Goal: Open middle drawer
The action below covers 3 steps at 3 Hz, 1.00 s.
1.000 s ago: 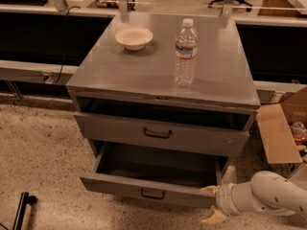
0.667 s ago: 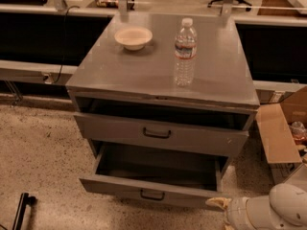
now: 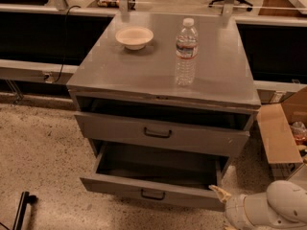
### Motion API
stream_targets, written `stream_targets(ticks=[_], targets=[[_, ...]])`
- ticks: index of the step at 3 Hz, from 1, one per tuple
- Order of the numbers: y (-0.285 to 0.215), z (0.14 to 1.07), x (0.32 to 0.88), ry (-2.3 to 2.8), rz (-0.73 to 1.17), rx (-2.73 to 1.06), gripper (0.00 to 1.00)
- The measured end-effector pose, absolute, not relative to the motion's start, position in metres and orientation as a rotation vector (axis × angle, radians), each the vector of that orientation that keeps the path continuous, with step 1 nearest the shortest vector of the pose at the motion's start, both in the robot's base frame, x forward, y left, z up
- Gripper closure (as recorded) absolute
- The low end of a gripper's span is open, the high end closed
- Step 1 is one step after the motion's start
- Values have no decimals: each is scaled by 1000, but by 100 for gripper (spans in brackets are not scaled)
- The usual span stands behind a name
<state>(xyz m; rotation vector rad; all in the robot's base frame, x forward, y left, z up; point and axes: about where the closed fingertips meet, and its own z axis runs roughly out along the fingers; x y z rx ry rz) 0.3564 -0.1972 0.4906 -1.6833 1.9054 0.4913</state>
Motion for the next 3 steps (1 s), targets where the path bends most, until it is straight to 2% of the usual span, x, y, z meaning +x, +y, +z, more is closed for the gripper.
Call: stream_targets(ticks=[1,2,3], targets=[[-187,510,387,1857,446,-1728,0],[-179,522,419,1822,449,-1742,18],[-176,516,456,1835,452,-1720,42]])
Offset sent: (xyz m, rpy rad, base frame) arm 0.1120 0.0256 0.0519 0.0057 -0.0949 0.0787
